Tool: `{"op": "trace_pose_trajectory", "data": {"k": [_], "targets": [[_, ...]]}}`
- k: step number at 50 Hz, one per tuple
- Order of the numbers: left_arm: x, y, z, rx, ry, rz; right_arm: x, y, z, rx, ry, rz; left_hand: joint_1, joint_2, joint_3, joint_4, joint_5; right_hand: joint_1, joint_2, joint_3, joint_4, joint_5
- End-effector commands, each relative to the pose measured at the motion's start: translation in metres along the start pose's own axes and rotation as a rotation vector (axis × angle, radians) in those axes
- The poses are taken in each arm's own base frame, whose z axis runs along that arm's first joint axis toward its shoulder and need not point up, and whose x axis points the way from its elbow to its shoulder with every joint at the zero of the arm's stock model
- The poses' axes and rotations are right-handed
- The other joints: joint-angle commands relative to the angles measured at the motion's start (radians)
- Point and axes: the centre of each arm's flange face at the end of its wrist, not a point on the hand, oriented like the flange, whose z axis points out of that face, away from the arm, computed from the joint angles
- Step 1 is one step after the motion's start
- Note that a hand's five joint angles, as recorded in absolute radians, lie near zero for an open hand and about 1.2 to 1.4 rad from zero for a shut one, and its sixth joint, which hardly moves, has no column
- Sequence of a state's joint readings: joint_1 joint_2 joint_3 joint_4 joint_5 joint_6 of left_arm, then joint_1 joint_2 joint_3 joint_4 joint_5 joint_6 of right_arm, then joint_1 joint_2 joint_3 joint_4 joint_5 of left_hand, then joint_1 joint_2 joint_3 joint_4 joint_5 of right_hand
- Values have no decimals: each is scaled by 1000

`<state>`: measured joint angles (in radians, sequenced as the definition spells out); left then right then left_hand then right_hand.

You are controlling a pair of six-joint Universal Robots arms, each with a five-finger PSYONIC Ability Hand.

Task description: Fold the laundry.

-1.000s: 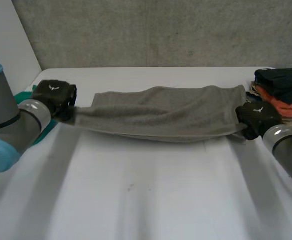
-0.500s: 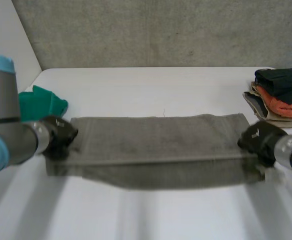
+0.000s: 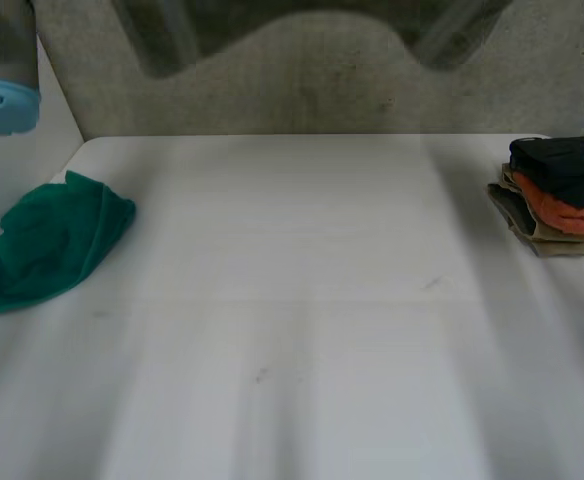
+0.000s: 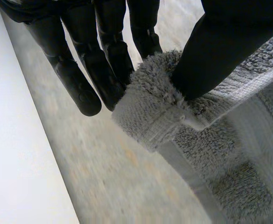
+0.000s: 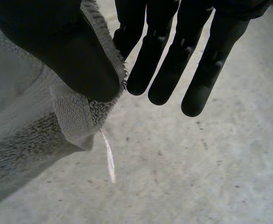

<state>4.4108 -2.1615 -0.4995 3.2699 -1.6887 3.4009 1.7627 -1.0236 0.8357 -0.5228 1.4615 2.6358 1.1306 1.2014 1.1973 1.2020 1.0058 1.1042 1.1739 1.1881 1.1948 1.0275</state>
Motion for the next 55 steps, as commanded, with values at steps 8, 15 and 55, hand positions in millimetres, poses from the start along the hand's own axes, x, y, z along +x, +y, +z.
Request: {"op": "trace_pose_trajectory", "data": {"k": [8,15,55], "targets": [[18,136,-71,-441,141,68,-58,97,-79,-383,-344,29,266,195,199,194,216,292,222,208,201,194],[35,183,-121,-624,267,160,-83,129,-132,-558,-495,-32,266,195,199,194,216,292,222,208,201,194],[27,126,-211,-1031,553,528,-52,82,-228,-757,-915,-438,266,195,199,194,216,292,222,208,201,194]]}}
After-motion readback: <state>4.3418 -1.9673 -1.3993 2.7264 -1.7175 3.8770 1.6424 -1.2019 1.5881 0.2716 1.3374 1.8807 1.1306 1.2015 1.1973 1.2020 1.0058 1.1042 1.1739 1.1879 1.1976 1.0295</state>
